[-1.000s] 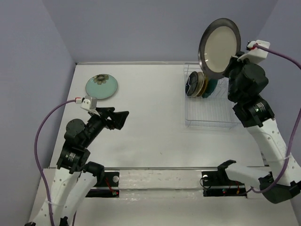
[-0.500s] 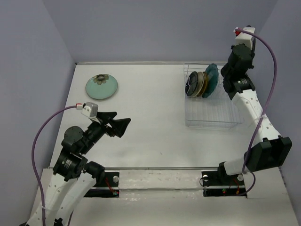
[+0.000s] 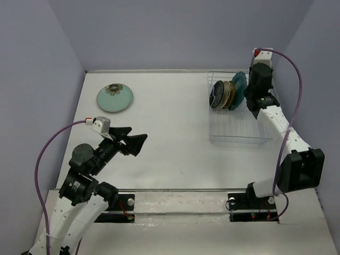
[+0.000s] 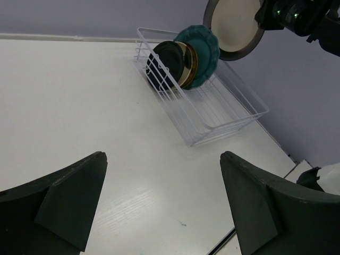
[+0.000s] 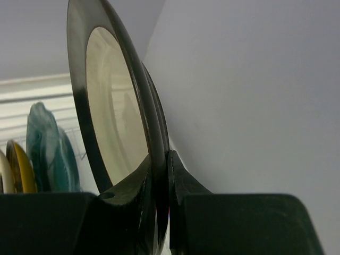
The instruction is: Load the plates into the dish rack
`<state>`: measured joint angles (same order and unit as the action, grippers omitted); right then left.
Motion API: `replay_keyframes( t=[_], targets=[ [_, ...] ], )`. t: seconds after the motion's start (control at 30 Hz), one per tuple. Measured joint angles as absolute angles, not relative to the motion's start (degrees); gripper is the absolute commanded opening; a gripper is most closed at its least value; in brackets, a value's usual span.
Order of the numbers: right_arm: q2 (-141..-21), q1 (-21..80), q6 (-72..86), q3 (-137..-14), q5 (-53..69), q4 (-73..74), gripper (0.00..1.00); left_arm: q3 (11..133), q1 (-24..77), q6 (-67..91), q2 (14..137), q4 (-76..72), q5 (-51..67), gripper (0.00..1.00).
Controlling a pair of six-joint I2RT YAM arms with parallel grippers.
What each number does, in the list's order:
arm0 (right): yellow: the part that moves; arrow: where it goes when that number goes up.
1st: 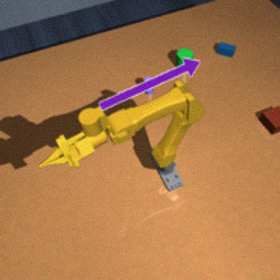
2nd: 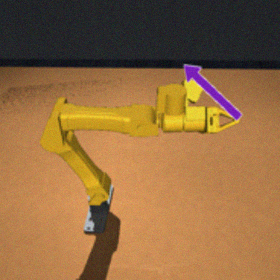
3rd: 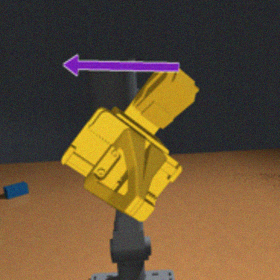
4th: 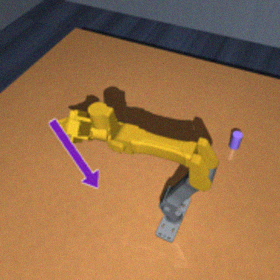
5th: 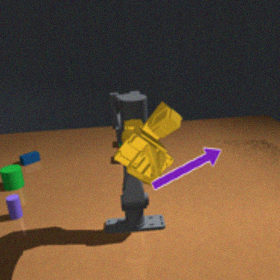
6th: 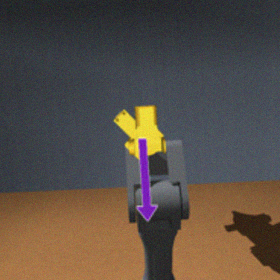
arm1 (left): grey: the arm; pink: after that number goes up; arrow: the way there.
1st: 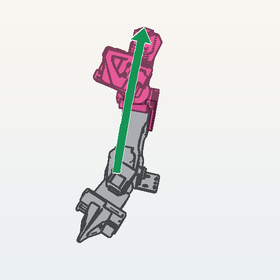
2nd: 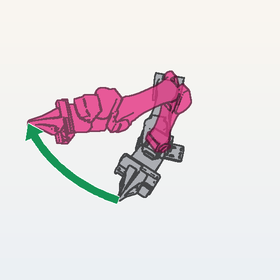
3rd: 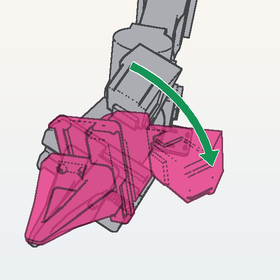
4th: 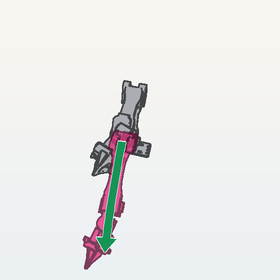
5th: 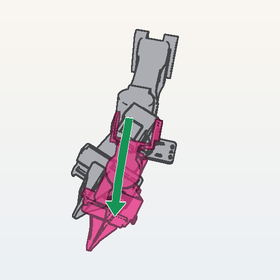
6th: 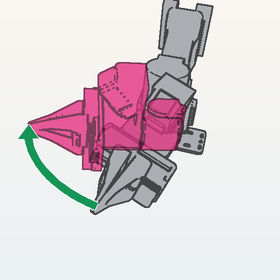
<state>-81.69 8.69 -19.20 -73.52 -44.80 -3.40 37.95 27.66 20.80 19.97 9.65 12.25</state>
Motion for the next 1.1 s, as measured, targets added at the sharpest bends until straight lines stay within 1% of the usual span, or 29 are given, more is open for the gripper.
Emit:
replay_keyframes(
  t=[0.23, 0.57, 0.8, 0.83, 0.93, 0.97, 1.03, 1.1],
  targets=[
    [-83.6, 8.3, -14.9, -68.6, -42.5, -1.5, 0.07, 38.0, 27.7, 20.8, 20.0, 9.8, 11.9, 0.99],
    [-85.3, 7.5, -13.5, -68.4, -41.5, -1.4, 0.07, 38.0, 27.7, 20.8, 20.0, 9.9, 11.9, 0.99],
    [-87.3, 7.6, -11.5, -65.2, -41.1, -3.0, 0.07, 38.0, 27.7, 20.8, 20.1, 10.1, 11.8, 0.99],
    [-87.7, 7.6, -11.3, -65.0, -41.2, -3.8, 0.13, 38.0, 27.7, 20.8, 20.1, 10.1, 11.8, 0.99],
    [-87.9, 7.6, -10.9, -64.7, -41.1, -4.5, 0.37, 38.0, 27.6, 20.8, 20.4, 10.1, 11.8, 0.99],
    [-87.9, 7.6, -10.5, -64.7, -41.0, -4.7, 0.48, 38.0, 27.5, 20.8, 20.8, 10.1, 11.8, 0.99],
    [-87.9, 7.6, -9.5, -64.7, -40.7, -5.7, 0.55, 38.0, 27.2, 20.8, 21.3, 10.1, 11.8, 0.99],
    [-87.9, 7.6, -9.0, -64.7, -40.8, -6.2, 0.59, 38.0, 26.6, 20.8, 22.0, 10.1, 11.7, 0.99]
  ],
)
